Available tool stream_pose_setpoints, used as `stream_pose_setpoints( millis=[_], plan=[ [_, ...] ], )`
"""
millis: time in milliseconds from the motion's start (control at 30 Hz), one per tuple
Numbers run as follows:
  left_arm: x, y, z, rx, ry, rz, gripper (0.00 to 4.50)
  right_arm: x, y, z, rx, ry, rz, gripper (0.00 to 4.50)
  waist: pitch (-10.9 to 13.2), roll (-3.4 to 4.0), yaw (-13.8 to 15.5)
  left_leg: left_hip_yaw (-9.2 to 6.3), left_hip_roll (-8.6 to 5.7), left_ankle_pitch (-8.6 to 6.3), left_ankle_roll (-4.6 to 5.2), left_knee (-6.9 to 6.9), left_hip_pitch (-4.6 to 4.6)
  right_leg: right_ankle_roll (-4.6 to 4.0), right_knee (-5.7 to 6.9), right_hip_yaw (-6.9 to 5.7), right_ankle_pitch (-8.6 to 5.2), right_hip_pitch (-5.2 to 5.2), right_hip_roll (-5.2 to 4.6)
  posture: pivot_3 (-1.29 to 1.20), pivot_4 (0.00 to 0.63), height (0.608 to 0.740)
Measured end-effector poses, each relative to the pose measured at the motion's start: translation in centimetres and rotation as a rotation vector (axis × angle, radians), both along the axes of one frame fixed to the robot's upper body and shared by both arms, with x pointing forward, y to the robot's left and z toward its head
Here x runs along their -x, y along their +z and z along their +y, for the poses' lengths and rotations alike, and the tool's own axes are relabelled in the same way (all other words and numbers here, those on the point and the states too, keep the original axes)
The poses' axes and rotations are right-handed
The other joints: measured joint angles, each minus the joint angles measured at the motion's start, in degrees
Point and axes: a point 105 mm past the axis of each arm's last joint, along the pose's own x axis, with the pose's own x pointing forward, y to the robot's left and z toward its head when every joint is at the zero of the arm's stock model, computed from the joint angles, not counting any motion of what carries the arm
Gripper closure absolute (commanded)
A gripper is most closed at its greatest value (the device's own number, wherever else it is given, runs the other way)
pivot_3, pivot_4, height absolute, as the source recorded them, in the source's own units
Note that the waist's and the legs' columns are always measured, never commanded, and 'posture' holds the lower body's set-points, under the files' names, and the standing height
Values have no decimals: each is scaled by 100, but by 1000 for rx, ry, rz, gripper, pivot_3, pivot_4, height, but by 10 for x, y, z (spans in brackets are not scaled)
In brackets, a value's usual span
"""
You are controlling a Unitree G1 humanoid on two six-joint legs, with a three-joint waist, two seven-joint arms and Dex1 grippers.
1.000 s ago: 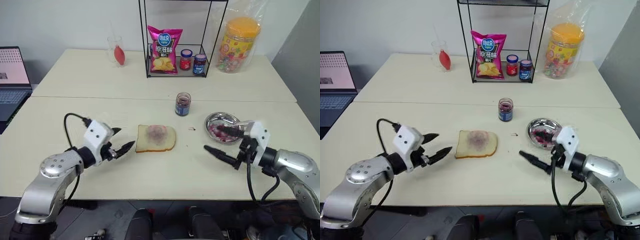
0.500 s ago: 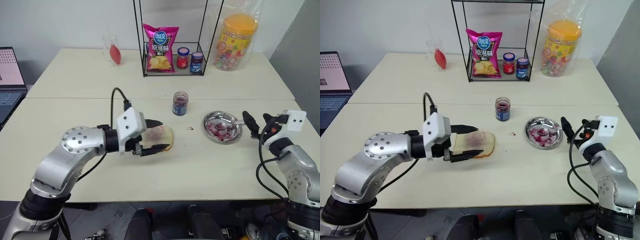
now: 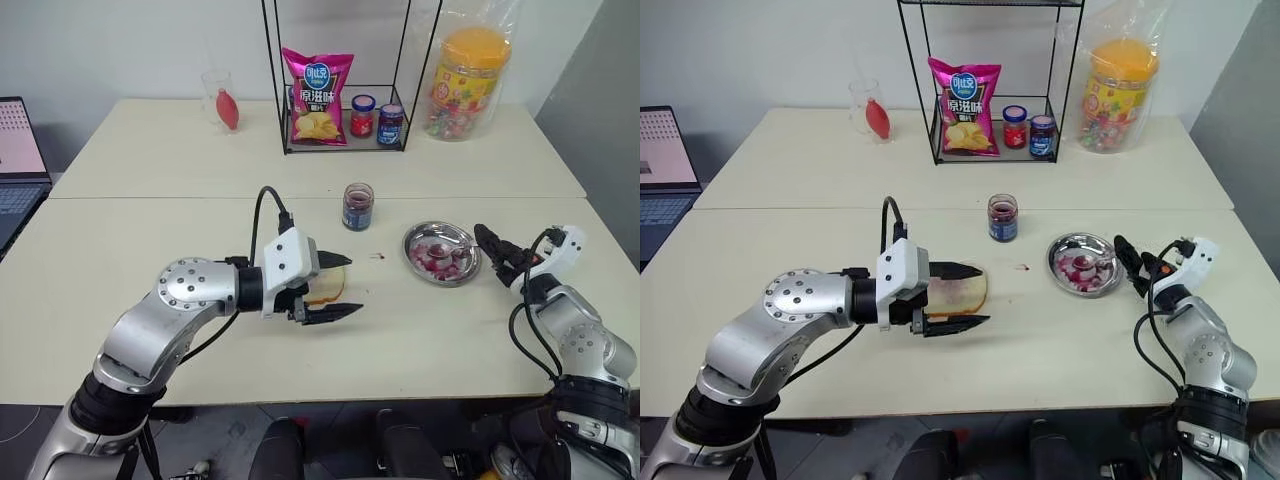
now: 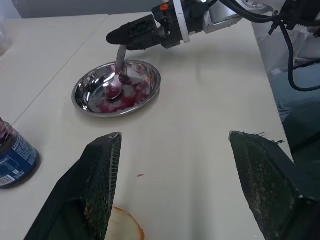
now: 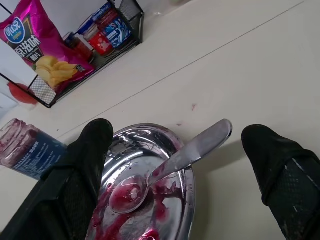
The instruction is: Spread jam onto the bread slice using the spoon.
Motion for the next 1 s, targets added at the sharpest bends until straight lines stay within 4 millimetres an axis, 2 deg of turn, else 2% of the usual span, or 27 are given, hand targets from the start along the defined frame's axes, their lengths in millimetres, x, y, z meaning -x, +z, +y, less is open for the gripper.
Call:
stream_pose_setpoints(
  millis=[100,200,467,767,900,1000],
  plan=[
    [0,-1,0,0,-4,-2,940,-6,-6,0,-34,7,27,0,1,2,-14,1,0,0,0,3,2,2,2,1,2,1,0,0,150,740],
    [-1,-1,0,0,-3,-6,869,-12,-6,1,-70,18,30,494,1,3,-28,1,0,1,0,3,4,3,3,1,2,2,1,0,150,740],
    [-2,-7,-2,-3,0,8,869,-17,-5,-4,-120,10,23,2455,2,4,-29,1,0,0,0,0,1,3,0,1,2,1,1,0,150,740],
    [-2,-8,-2,6,-4,23,869,-16,-6,-4,-171,29,24,4354,2,4,-36,2,0,0,0,2,3,3,3,2,2,1,1,0,150,740],
    [-3,-8,-1,2,2,19,869,-20,9,2,-209,62,-24,4430,2,5,-39,-1,0,0,0,3,4,3,3,0,2,3,1,0,150,740],
    [-6,-9,0,1,12,16,869,-19,7,4,-224,79,-14,4430,2,5,-37,0,0,0,0,3,3,3,3,1,2,3,2,0,150,740]
  ],
)
